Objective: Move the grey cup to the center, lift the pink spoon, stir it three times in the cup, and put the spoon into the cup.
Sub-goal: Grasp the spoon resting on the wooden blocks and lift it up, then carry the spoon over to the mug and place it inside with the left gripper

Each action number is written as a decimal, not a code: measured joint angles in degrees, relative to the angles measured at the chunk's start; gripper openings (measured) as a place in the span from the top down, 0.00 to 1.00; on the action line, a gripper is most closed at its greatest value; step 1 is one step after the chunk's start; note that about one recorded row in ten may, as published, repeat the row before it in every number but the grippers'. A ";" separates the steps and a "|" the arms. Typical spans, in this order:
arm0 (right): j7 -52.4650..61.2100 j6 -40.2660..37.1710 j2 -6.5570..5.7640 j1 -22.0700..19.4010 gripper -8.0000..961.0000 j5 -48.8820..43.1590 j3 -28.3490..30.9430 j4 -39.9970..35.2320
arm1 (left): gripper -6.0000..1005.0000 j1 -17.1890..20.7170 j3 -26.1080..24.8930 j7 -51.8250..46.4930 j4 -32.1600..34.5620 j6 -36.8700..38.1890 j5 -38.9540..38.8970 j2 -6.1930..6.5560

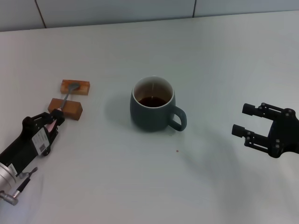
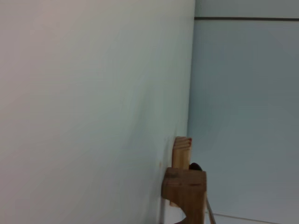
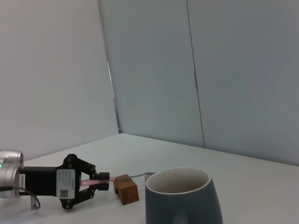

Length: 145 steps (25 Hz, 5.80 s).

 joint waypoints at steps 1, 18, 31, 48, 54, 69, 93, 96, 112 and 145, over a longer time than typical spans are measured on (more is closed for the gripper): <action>0.00 0.03 0.00 0.00 0.31 0.00 0.00 0.00 | 0.84 0.11 -0.32 0.42 0.03 0.52 0.01 0.00; 0.00 0.76 0.00 0.92 0.31 0.00 0.00 0.71 | 0.86 -1.41 -1.80 5.05 3.39 10.77 -0.07 0.23; 0.00 1.36 0.00 1.43 0.31 0.00 0.00 0.52 | 0.86 -10.32 7.49 5.83 32.99 31.47 0.61 0.65; 0.00 1.41 -0.05 1.78 0.31 0.00 0.00 -0.24 | 0.86 -22.59 36.08 0.13 80.99 33.34 29.72 0.60; 0.55 1.43 -0.08 1.78 0.31 0.00 0.01 -0.69 | 0.86 -26.57 42.68 -0.91 85.15 33.99 40.32 0.14; 0.88 1.93 -0.09 2.51 0.31 0.00 0.00 -0.71 | 0.86 -31.02 58.74 -2.87 85.56 31.12 53.92 -0.44; 1.44 2.02 -0.09 2.54 0.31 0.00 0.01 -0.43 | 0.86 -34.11 71.48 -4.91 78.67 23.62 57.77 -0.53; 1.49 2.02 -0.09 2.53 0.31 0.00 0.01 -0.42 | 0.86 -34.16 71.50 -4.80 78.60 23.65 57.88 -0.53; 1.50 2.02 -0.09 2.59 0.31 0.00 0.00 -0.40 | 0.86 -34.66 73.75 -5.30 78.43 21.73 55.54 -0.53; 2.98 1.40 -0.09 2.55 0.31 0.00 0.00 -0.62 | 0.86 -34.37 73.26 -6.87 77.85 20.01 57.09 -0.53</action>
